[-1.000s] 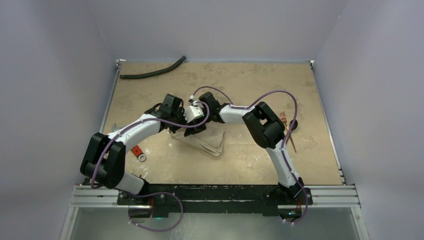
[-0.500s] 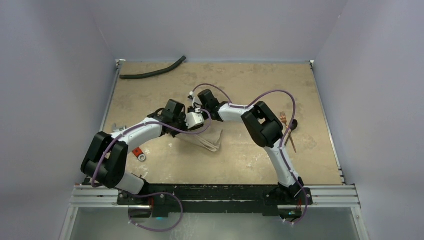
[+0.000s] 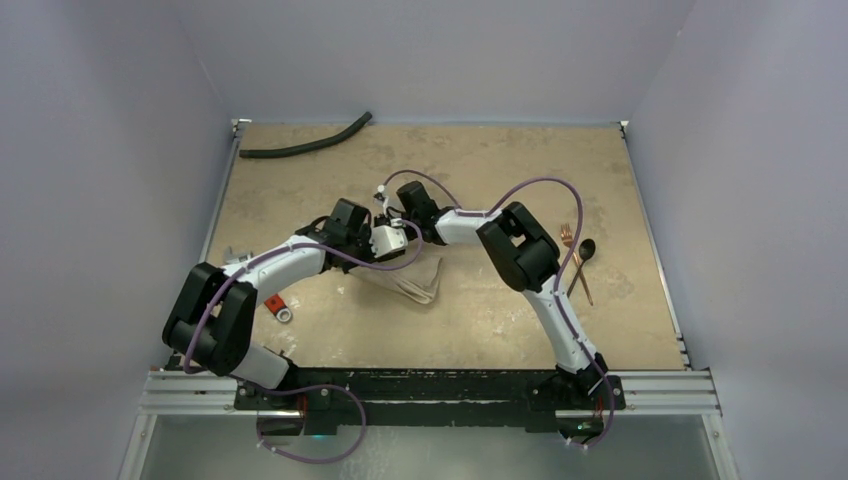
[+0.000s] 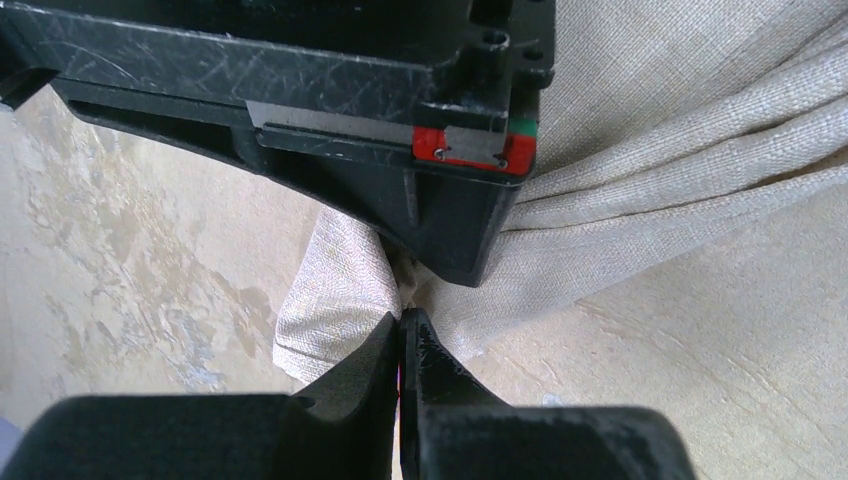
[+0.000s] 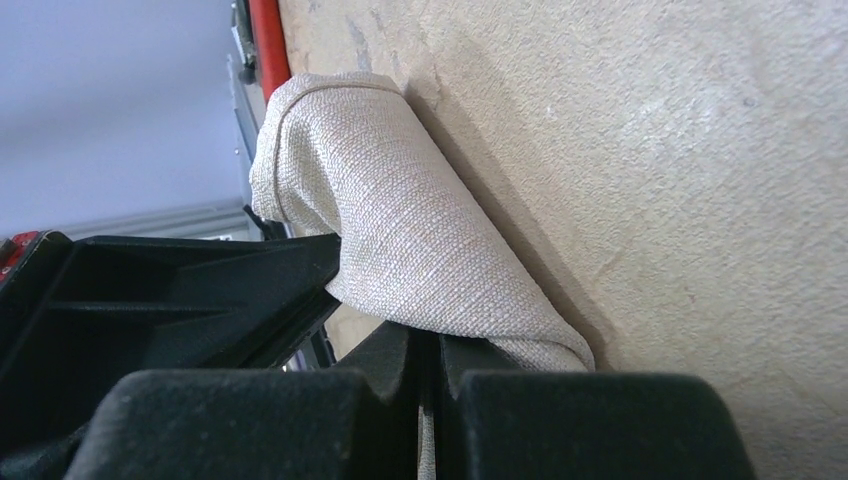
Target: Fold the napkin into a case and place the utensils inside
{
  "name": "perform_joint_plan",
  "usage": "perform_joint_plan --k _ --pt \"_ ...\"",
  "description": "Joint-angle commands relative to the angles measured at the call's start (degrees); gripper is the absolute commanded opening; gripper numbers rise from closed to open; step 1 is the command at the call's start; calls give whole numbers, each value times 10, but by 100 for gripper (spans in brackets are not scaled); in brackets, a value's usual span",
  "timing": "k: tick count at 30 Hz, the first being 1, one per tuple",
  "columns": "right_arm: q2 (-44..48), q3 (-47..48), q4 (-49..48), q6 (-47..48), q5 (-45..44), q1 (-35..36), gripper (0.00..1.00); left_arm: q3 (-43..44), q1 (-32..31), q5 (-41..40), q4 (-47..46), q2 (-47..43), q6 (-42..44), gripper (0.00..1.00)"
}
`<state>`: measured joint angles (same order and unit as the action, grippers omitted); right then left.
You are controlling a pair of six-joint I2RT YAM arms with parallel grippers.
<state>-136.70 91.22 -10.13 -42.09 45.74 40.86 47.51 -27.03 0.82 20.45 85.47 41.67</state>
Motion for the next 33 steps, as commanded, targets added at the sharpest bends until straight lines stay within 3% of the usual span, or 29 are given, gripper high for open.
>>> perform_joint_plan --k 1,9,13,15,16,18,20,22,27,33 --pt "-40 -26 21 23 -20 -3 0 13 -1 13 7 -12 18 0" --pt "-18 -27 2 17 6 -3 0 -28 -4 -5 -40 35 54 0" --pt "11 -47 -35 -3 28 -5 11 -49 3 -7 -83 60 68 0" --pt "22 -57 -53 -14 42 -8 19 -54 8 -7 -94 72 64 0" --pt "28 -63 -66 -24 50 -10 33 -56 9 -7 -95 77 63 0" --pt "43 -82 -100 -45 65 -19 49 -66 11 -7 -95 80 63 0" --pt "61 -96 -115 -55 66 -30 57 -78 11 -5 -94 78 65 0" --pt "82 -99 -103 -47 57 -44 58 -90 11 -2 -95 71 64 0" --pt "128 -83 45 60 -8 -72 58 -118 12 9 -99 47 63 0" --pt "244 -193 100 131 -111 -123 54 -129 12 13 -104 41 51 0"
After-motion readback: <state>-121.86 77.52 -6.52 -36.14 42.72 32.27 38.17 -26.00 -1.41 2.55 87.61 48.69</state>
